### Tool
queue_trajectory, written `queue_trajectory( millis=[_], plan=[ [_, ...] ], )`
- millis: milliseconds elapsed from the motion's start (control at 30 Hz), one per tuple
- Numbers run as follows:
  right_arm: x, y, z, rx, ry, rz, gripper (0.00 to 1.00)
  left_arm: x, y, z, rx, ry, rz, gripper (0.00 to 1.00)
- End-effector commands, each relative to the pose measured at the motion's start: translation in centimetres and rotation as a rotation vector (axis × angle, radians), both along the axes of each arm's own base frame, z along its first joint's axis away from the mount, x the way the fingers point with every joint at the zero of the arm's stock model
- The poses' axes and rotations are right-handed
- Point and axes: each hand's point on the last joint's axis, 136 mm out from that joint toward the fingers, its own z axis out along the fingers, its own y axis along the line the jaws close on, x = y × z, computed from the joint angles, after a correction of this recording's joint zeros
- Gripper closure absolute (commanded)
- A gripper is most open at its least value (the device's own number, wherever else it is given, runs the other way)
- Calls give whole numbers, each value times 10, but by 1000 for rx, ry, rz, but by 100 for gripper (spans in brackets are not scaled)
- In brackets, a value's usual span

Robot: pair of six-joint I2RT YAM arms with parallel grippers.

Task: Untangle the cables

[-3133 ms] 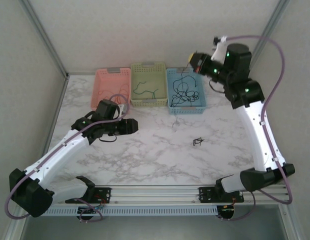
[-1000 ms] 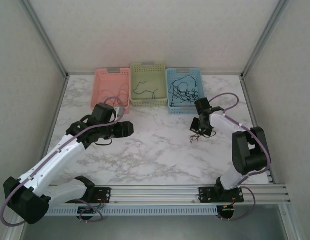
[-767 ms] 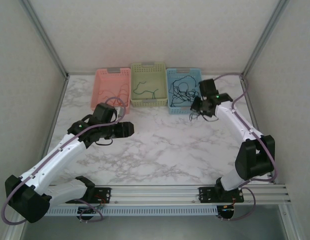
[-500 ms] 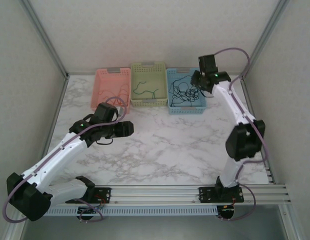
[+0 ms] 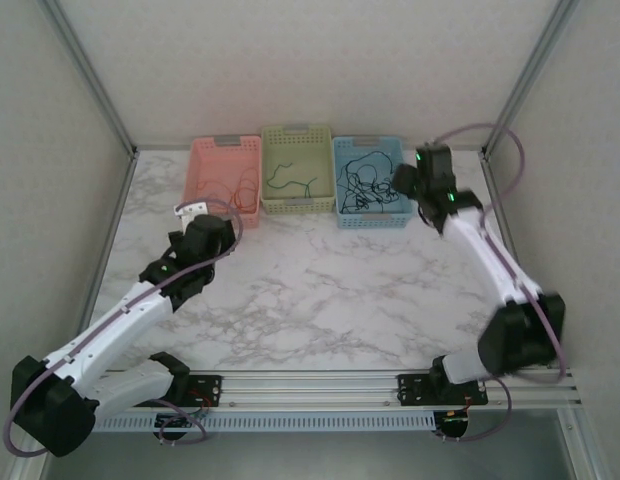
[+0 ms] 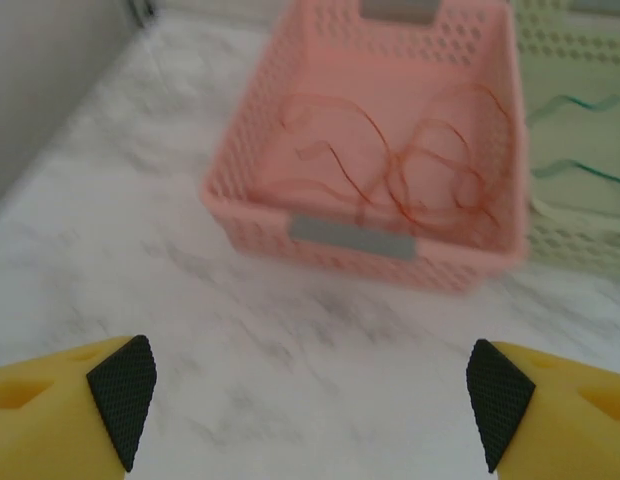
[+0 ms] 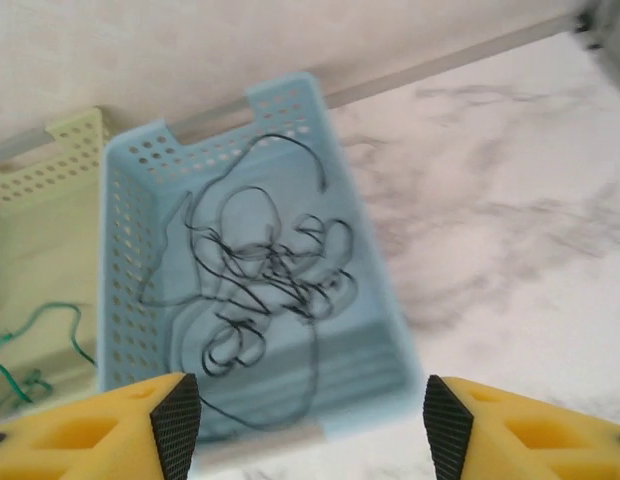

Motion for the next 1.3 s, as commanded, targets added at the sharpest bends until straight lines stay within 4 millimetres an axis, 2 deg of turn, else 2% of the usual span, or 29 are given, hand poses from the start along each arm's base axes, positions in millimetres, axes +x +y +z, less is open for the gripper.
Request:
queue_trajectory(
  millis=[0, 67, 133, 200, 267, 300, 367, 433, 467, 500, 567, 600, 633, 733, 833, 867, 900, 933, 967, 1000, 1033, 1067, 1267],
  plan=[
    [-17, -42, -32, -171, -143, -118, 37, 17, 33, 21, 177, -216, 155, 16],
    [-37, -64, -65, -207, -143, -187, 37, 26, 46, -2, 162, -199, 186, 16],
    [-47, -83, -92, -208, -142, -254, 38, 36, 57, -22, 150, -185, 210, 17],
    [-51, -95, -106, -252, -130, -286, 38, 46, 57, -25, 177, -164, 173, 18],
    [-47, -104, -115, -244, -150, -310, 39, 57, 58, -32, 198, -169, 120, 17],
    [-52, -109, -132, -250, -128, -316, 39, 64, 59, -38, 208, -158, 102, 18],
    [-43, -114, -132, -281, -161, -310, 41, 75, 71, -52, 224, -96, 106, 18],
    [-37, -119, -143, -247, -157, -318, 42, 78, 66, -61, 176, -61, 39, 20],
    [-34, -116, -140, -257, -167, -308, 43, 78, 64, -65, 153, -57, 7, 20],
    [-36, -111, -145, -248, -149, -276, 46, 76, 63, -73, 127, -51, -21, 20],
    [-38, -105, -141, -234, -194, -237, 46, 65, 60, -98, 85, -114, -72, 19],
    [-41, -103, -139, -236, -230, -221, 46, 58, 63, -94, 82, -203, -60, 16],
    [-45, -101, -137, -233, -254, -212, 46, 53, 62, -94, 66, -216, -65, 14],
    [-42, -93, -138, -236, -257, -161, 46, 67, 60, -101, 38, -148, -104, 18],
    [-28, -59, -152, -261, -259, 29, 52, 73, 61, -112, -6, -99, -133, 16],
    [-22, -55, -153, -307, -272, 33, 44, 74, 62, -112, -4, -112, -129, 13],
    [-23, -53, -161, -286, -178, 45, 43, 75, 61, -112, -9, -100, -131, 10],
    [-17, -62, -159, -254, -187, 23, 42, 75, 62, -113, -15, -97, -130, 8],
    [-18, -66, -161, -235, -185, 12, 39, 77, 63, -113, -21, -96, -131, 1],
    [-18, -67, -161, -227, -172, 10, 30, 77, 64, -114, -28, -90, -130, 0],
    [-17, -67, -160, -231, -183, 11, 11, 77, 65, -114, -29, -93, -126, 0],
    [-18, -67, -162, -224, -168, 11, 1, 77, 65, -114, -30, -90, -126, 0],
    [-18, -67, -161, -229, -177, 14, 1, 77, 65, -114, -31, -92, -124, 0]
  ],
)
